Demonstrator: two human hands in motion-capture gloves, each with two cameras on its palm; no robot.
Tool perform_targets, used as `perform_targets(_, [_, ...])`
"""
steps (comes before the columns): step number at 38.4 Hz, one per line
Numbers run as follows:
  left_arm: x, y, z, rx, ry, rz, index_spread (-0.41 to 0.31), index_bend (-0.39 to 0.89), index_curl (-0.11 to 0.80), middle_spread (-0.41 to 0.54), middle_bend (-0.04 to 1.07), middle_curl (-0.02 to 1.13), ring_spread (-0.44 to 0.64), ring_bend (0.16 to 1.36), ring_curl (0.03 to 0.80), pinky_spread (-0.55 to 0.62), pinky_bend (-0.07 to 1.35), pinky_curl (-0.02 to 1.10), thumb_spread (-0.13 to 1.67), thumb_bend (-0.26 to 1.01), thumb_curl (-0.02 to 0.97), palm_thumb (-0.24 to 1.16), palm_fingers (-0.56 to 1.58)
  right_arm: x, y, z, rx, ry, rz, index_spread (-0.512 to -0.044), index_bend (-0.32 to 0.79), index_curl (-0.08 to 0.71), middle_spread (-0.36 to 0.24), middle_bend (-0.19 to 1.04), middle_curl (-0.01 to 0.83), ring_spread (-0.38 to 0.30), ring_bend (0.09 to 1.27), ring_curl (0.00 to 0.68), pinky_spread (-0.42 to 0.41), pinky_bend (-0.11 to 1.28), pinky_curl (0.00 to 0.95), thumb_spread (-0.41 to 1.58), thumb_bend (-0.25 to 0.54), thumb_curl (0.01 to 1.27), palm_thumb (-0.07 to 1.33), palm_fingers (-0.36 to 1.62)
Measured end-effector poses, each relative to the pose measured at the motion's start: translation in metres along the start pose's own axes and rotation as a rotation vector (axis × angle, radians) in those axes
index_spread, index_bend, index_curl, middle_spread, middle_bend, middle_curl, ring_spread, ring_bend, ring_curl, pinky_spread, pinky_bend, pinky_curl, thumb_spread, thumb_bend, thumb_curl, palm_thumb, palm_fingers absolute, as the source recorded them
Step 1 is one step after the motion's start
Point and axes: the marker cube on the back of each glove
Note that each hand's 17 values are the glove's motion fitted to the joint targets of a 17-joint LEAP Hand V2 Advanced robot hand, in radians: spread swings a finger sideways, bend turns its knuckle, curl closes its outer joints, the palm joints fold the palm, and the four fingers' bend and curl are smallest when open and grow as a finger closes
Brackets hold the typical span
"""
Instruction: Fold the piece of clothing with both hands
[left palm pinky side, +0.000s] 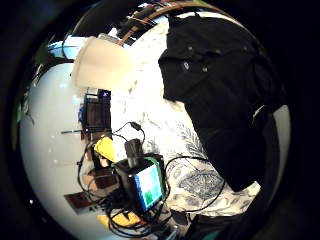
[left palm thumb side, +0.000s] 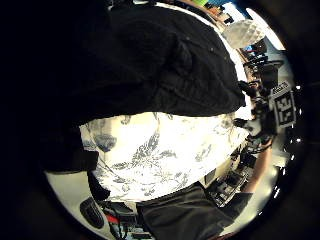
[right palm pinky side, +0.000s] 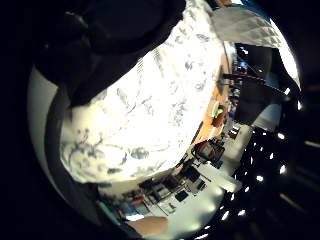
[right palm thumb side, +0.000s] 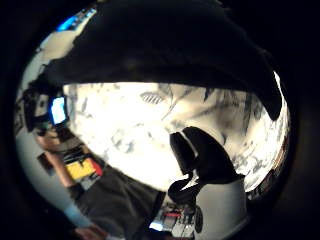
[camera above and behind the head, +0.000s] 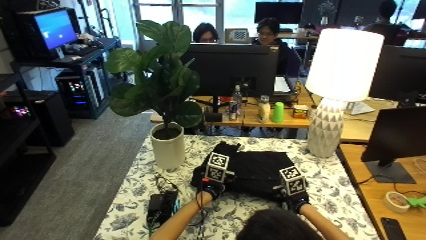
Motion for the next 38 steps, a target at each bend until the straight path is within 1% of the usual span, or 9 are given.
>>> perform_targets(3, [-0.006, 0.001, -0.013, 0.005, 0.011, 0.002, -0.216, 0.13, 0.353, -0.274, 0.46, 0.45, -0.33, 0.59, 0.35, -0.36, 0.52, 0.37, 1.48, 0.32, 0.295, 0.6, 1.18, 0.003, -0.025, 0.028, 0.044, -0.015, 0.014, -0.292, 0.08, 0.167, -0.019, 0.24, 0.357, 0.05, 0.61, 0.324, 0.235, 0.69, 0.341, 1.13, -0.016, 0.28, 0.59, 0.43])
perform_targets(6, [-0.009, 0.006, -0.018, -0.01, 0.042, 0.03, -0.223, 0.13, 0.353, -0.286, 0.47, 0.46, -0.34, 0.6, 0.362, -0.36, 0.52, 0.38, 1.52, 0.34, 0.295, 0.61, 1.18, 0.009, -0.057, 0.06, 0.071, -0.055, 0.001, -0.286, 0.08, 0.16, -0.053, 0.28, 0.369, -0.021, 0.67, 0.331, 0.145, 0.68, 0.331, 1.13, 0.036, 0.3, 0.7, 0.64])
perform_targets(7, [-0.009, 0.009, -0.019, -0.018, 0.054, 0.041, -0.224, 0.13, 0.354, -0.29, 0.46, 0.46, -0.34, 0.6, 0.366, -0.37, 0.52, 0.39, 1.52, 0.34, 0.297, 0.61, 1.18, 0.011, -0.059, 0.063, 0.074, -0.061, -0.001, -0.285, 0.07, 0.157, -0.048, 0.26, 0.362, -0.016, 0.66, 0.321, 0.159, 0.67, 0.324, 1.12, 0.008, 0.29, 0.66, 0.58])
perform_targets(12, [-0.009, 0.05, -0.025, -0.105, 0.104, 0.116, -0.223, 0.13, 0.352, -0.301, 0.48, 0.49, -0.35, 0.61, 0.387, -0.37, 0.51, 0.4, 1.58, 0.36, 0.298, 0.6, 1.16, 0.016, -0.035, 0.05, 0.03, -0.058, -0.073, -0.28, 0.18, 0.203, -0.121, 0.41, 0.411, -0.154, 0.69, 0.336, -0.118, 0.65, 0.318, 1.16, 0.146, 0.35, 0.93, 1.23])
perform_targets(18, [-0.011, 0.085, -0.041, -0.212, 0.106, 0.192, -0.217, 0.13, 0.352, -0.308, 0.48, 0.51, -0.35, 0.62, 0.406, -0.36, 0.48, 0.4, 1.6, 0.37, 0.305, 0.58, 1.14, 0.016, 0.009, 0.012, -0.171, -0.05, -0.216, -0.266, 0.19, 0.281, -0.16, 0.41, 0.439, -0.206, 0.7, 0.39, -0.224, 0.63, 0.36, 1.16, 0.164, 0.36, 1.01, 1.28])
perform_targets(22, [-0.016, 0.099, -0.065, -0.266, 0.118, 0.231, -0.216, 0.13, 0.354, -0.311, 0.48, 0.52, -0.35, 0.63, 0.416, -0.35, 0.45, 0.4, 1.6, 0.37, 0.311, 0.56, 1.14, 0.02, 0.011, -0.006, -0.24, -0.063, -0.266, -0.268, 0.18, 0.307, -0.173, 0.41, 0.444, -0.225, 0.69, 0.399, -0.263, 0.61, 0.368, 1.16, 0.153, 0.36, 1.02, 1.29])
perform_targets(26, [-0.028, 0.102, -0.106, -0.231, 0.087, 0.211, -0.216, 0.13, 0.356, -0.31, 0.48, 0.53, -0.35, 0.64, 0.425, -0.35, 0.43, 0.4, 1.6, 0.38, 0.32, 0.54, 1.15, 0.032, 0.012, -0.047, -0.267, -0.08, -0.274, -0.268, 0.18, 0.326, -0.188, 0.4, 0.447, -0.234, 0.68, 0.403, -0.288, 0.61, 0.373, 1.16, 0.131, 0.35, 1.01, 1.3])
perform_targets(31, [-0.038, 0.086, -0.148, -0.162, 0.072, 0.165, -0.218, 0.13, 0.358, -0.318, 0.49, 0.55, -0.35, 0.66, 0.439, -0.35, 0.43, 0.41, 1.6, 0.39, 0.341, 0.54, 1.17, 0.052, -0.005, -0.095, -0.236, -0.057, -0.204, -0.271, 0.17, 0.345, -0.202, 0.41, 0.453, -0.246, 0.67, 0.407, -0.308, 0.6, 0.379, 1.16, 0.109, 0.34, 1.02, 1.32])
perform_targets(38, [-0.046, -0.004, -0.163, -0.091, 0.056, 0.025, -0.222, 0.14, 0.368, -0.324, 0.49, 0.57, -0.36, 0.68, 0.452, -0.36, 0.43, 0.42, 1.6, 0.41, 0.365, 0.52, 1.18, 0.066, -0.086, -0.121, -0.207, 0.073, 0.027, -0.273, 0.17, 0.363, -0.212, 0.41, 0.459, -0.251, 0.67, 0.416, -0.323, 0.6, 0.387, 1.16, 0.081, 0.32, 1.02, 1.33])
